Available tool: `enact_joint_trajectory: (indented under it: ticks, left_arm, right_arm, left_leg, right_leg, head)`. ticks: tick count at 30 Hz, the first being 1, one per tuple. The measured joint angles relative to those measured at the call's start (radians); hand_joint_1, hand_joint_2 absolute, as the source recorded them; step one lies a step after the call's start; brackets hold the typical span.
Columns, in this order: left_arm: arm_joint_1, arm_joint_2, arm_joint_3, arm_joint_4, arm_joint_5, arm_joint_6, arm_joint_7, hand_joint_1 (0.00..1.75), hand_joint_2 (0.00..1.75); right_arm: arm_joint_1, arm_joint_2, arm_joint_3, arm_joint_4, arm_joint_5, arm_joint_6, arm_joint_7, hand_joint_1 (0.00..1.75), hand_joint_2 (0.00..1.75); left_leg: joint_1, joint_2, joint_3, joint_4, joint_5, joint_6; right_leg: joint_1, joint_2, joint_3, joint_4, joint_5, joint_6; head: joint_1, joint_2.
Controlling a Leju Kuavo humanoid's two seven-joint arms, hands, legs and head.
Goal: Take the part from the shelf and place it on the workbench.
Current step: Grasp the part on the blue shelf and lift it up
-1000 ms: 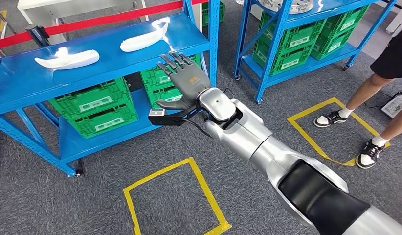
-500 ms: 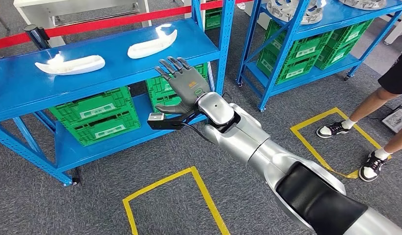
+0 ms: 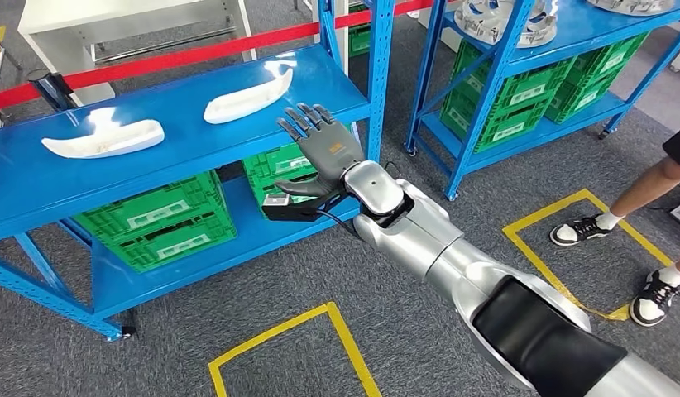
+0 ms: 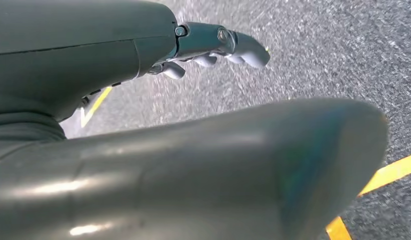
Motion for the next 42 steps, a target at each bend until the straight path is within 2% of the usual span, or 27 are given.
enact_joint_trajectory:
  ticks: [2,3,4,6,7,8,10,12,14,16,17,18,19,21,22,23,26,27,28,31,32,33,34,36,38,40,42]
  left_arm:
    - [0.004,0.0,0.0,0.0,0.0,0.0,0.001,0.0,0.0]
    - [0.005,0.0,0.0,0.0,0.0,0.0,0.0,0.0,0.0]
    - [0.007,0.0,0.001,0.0,0.0,-0.001,-0.001,0.0,0.0]
    - [0.01,-0.001,0.001,0.001,-0.003,-0.003,-0.004,0.0,0.0]
    - [0.01,-0.001,0.001,0.002,-0.005,-0.004,-0.003,0.0,0.0]
    - [0.011,-0.002,0.001,0.003,-0.007,-0.005,-0.002,0.0,0.0]
    - [0.008,-0.005,0.001,0.002,-0.009,-0.005,0.001,0.0,0.0]
    - [0.005,-0.008,0.001,0.002,-0.009,-0.001,0.003,0.0,0.0]
    - [0.0,-0.009,0.002,0.001,-0.009,0.002,0.005,0.0,0.0]
    - [-0.002,-0.009,0.002,0.0,-0.009,0.003,0.006,0.0,0.0]
    - [-0.002,-0.009,0.002,-0.001,-0.009,0.002,0.007,0.0,0.0]
    - [-0.002,-0.009,0.002,-0.001,-0.009,0.002,0.008,0.0,0.0]
    - [-0.001,-0.009,0.002,-0.001,-0.009,0.002,0.01,0.0,0.0]
    - [-0.002,-0.01,0.002,0.0,-0.009,0.002,0.011,0.0,0.0]
    - [-0.004,-0.01,0.002,-0.001,-0.009,0.002,0.012,0.0,0.0]
    - [-0.006,-0.01,0.002,-0.001,-0.009,0.002,0.013,0.0,0.0]
    - [-0.008,-0.009,0.003,-0.002,-0.006,0.004,0.013,0.0,0.0]
    - [-0.008,-0.009,0.003,-0.002,-0.003,0.005,0.011,0.0,0.0]
    - [-0.01,-0.008,0.004,-0.002,0.001,0.006,0.01,0.0,0.0]
    - [-0.012,-0.01,0.004,-0.001,0.008,0.008,0.007,0.0,0.0]
    - [-0.01,-0.01,0.005,-0.001,0.008,0.008,0.007,0.0,0.0]
    - [-0.008,-0.009,0.005,-0.001,0.007,0.009,0.007,0.0,0.0]
    - [-0.006,-0.009,0.006,-0.001,0.007,0.009,0.007,0.0,0.0]
    - [-0.002,-0.007,0.006,-0.001,0.006,0.009,0.008,0.0,0.0]
    - [-0.002,-0.006,0.006,-0.001,0.006,0.009,0.009,0.0,0.0]
    - [-0.003,-0.005,0.006,-0.001,0.005,0.01,0.01,0.0,0.0]
    - [-0.004,-0.005,0.006,-0.002,0.002,0.011,0.013,0.0,0.0]
  right_arm:
    - [0.013,-0.004,0.0,0.0,0.0,0.0,0.0,0.0,0.0]
    - [0.017,-0.006,0.0,0.0,0.0,0.001,0.001,0.0,0.0]
    - [0.021,-0.008,0.0,0.0,0.0,0.002,0.002,0.0,0.0]
    - [0.031,-0.014,0.0,-0.003,0.0,0.003,0.005,0.0,0.0]
    - [0.037,-0.018,0.0,-0.006,0.0,0.003,0.006,0.0,0.0]
    - [0.043,-0.023,0.0,-0.009,0.0,0.004,0.005,0.0,0.0]
    - [0.046,-0.03,0.0,-0.016,-0.002,0.013,-0.002,0.0,0.0]
    - [0.039,-0.034,0.0,-0.018,-0.007,0.023,-0.011,0.0,0.0]
    - [0.037,-0.035,0.0,-0.018,-0.012,0.027,-0.015,0.0,0.0]
    - [0.041,-0.035,0.0,-0.018,-0.015,0.026,-0.015,0.0,0.0]
    - [0.044,-0.036,0.0,-0.018,-0.016,0.024,-0.015,0.0,0.0]
    - [0.046,-0.036,0.0,-0.017,-0.016,0.02,-0.016,0.0,0.0]
    - [0.047,-0.036,0.0,-0.016,-0.017,0.016,-0.018,0.0,0.0]
    - [0.049,-0.036,0.0,-0.013,-0.016,0.009,-0.022,0.0,0.0]
    - [0.05,-0.035,0.0,-0.011,-0.016,0.007,-0.023,0.0,0.0]
    - [0.052,-0.034,0.0,-0.009,-0.016,0.005,-0.025,0.0,0.0]
    - [0.051,-0.028,-0.001,-0.005,-0.016,0.005,-0.031,0.0,0.0]
    - [0.047,-0.023,-0.002,-0.004,-0.018,0.005,-0.034,0.0,0.0]
    - [0.043,-0.018,-0.003,-0.003,-0.02,0.006,-0.037,0.0,0.0]
    - [0.041,-0.003,-0.004,0.003,-0.027,0.006,-0.043,0.0,0.0]
    - [0.044,0.001,-0.004,0.006,-0.029,0.005,-0.044,0.0,0.0]
    - [0.047,0.003,-0.004,0.008,-0.031,0.003,-0.044,0.0,0.0]
    - [0.049,0.007,-0.006,0.01,-0.033,0.001,-0.045,0.0,0.0]
    - [0.053,0.014,-0.008,0.011,-0.036,-0.002,-0.046,0.0,0.0]
    - [0.056,0.02,-0.009,0.012,-0.037,-0.002,-0.047,0.0,0.0]
    - [0.057,0.025,-0.01,0.014,-0.039,-0.003,-0.048,0.0,0.0]
    - [0.054,0.03,-0.014,0.014,-0.042,-0.004,-0.053,0.0,0.0]
  left_leg:
    - [0.001,0.0,-0.063,0.046,-0.031,-0.003]
    - [0.001,0.001,-0.075,0.023,-0.018,-0.004]
    - [0.001,0.001,-0.075,-0.025,0.022,-0.003]
    - [0.001,0.004,-0.07,-0.142,0.147,0.003]
    - [0.0,0.005,-0.066,-0.182,0.192,0.009]
    - [-0.001,0.006,-0.063,-0.204,0.215,0.016]
    - [0.0,0.005,-0.048,-0.212,0.21,0.032]
    - [0.001,0.004,-0.028,-0.215,0.198,0.047]
    - [0.001,0.004,-0.01,-0.216,0.182,0.057]
    - [0.001,0.001,0.009,-0.216,0.162,0.06]
    - [0.001,-0.001,0.023,-0.216,0.151,0.059]
    - [0.001,-0.003,0.038,-0.216,0.139,0.057]
    - [0.001,-0.004,0.054,-0.216,0.127,0.055]
    - [0.0,-0.005,0.078,-0.216,0.104,0.048]
    - [-0.001,-0.007,0.087,-0.218,0.094,0.042]
    - [-0.002,-0.008,0.096,-0.219,0.088,0.035]
    - [-0.003,-0.008,0.119,-0.219,0.085,0.014]
    - [-0.003,-0.006,0.11,-0.197,0.081,0.009]
    - [-0.003,-0.004,0.089,-0.157,0.071,0.005]
    - [-0.001,-0.001,-0.032,0.014,0.017,-0.006]
    - [-0.001,-0.001,-0.062,0.037,0.006,-0.005]
    - [-0.001,0.0,-0.077,0.029,0.011,-0.002]
    - [-0.002,0.0,-0.076,-0.015,0.042,0.003]
    - [-0.007,0.0,-0.054,-0.141,0.145,0.016]
    - [-0.015,0.001,-0.034,-0.213,0.198,0.028]
    - [-0.016,0.002,-0.019,-0.224,0.189,0.04]
    - [-0.011,0.001,0.003,-0.234,0.185,0.052]
  right_leg:
    - [-0.001,0.003,0.027,0.0,-0.023,0.001]
    - [-0.002,0.005,0.044,0.0,-0.037,0.003]
    - [-0.004,0.006,0.062,0.0,-0.05,0.005]
    - [-0.003,0.008,0.089,0.001,-0.078,0.013]
    - [-0.002,0.009,0.098,0.001,-0.092,0.02]
    - [0.0,0.01,0.107,0.004,-0.101,0.027]
    - [0.002,0.01,0.117,0.013,-0.108,0.04]
    - [0.0,0.006,0.094,0.067,-0.106,0.047]
    - [-0.002,0.002,0.023,0.178,-0.137,0.055]
    - [-0.003,0.0,-0.06,0.27,-0.188,0.061]
    - [-0.004,-0.001,-0.085,0.28,-0.199,0.061]
    - [-0.004,-0.001,-0.095,0.257,-0.187,0.06]
    - [-0.003,-0.002,-0.091,0.206,-0.152,0.058]
    - [0.0,-0.006,-0.07,0.082,-0.041,0.049]
    - [0.003,-0.007,-0.061,0.042,-0.005,0.044]
    - [0.006,-0.008,-0.055,0.02,0.015,0.037]
    - [0.004,-0.004,-0.025,0.005,0.006,0.011]
    - [0.001,-0.003,-0.011,0.001,0.003,0.002]
    - [0.0,-0.002,0.002,-0.001,-0.001,-0.004]
    - [0.001,0.0,0.033,-0.002,-0.027,-0.011]
    - [0.003,0.0,0.046,-0.002,-0.038,-0.012]
    - [0.004,0.001,0.06,-0.002,-0.049,-0.012]
    - [0.005,0.002,0.076,-0.002,-0.061,-0.012]
    - [0.007,0.002,0.103,-0.002,-0.085,-0.008]
    - [0.008,0.005,0.119,-0.005,-0.105,0.002]
    - [0.009,0.007,0.13,0.001,-0.108,0.014]
    - [0.01,0.005,0.123,0.04,-0.105,0.023]
  head:
    - [0.0,0.0]
    - [0.0,0.0]
    - [0.0,0.0]
    - [-0.002,0.0]
    - [-0.003,0.0]
    - [-0.004,0.0]
    - [-0.002,0.0]
    - [0.002,0.0]
    - [0.004,0.0]
    - [0.005,0.0]
    - [0.005,0.0]
    - [0.005,0.0]
    - [0.005,0.0]
    - [0.005,0.0]
    - [0.006,0.0]
    - [0.007,0.0]
    - [0.01,0.0]
    - [0.008,0.0]
    - [0.006,0.0]
    - [0.002,0.0]
    - [0.002,0.0]
    - [0.002,0.0]
    - [0.002,0.0]
    - [0.002,0.0]
    - [0.003,0.0]
    - [0.002,0.0]
    - [0.003,0.0]
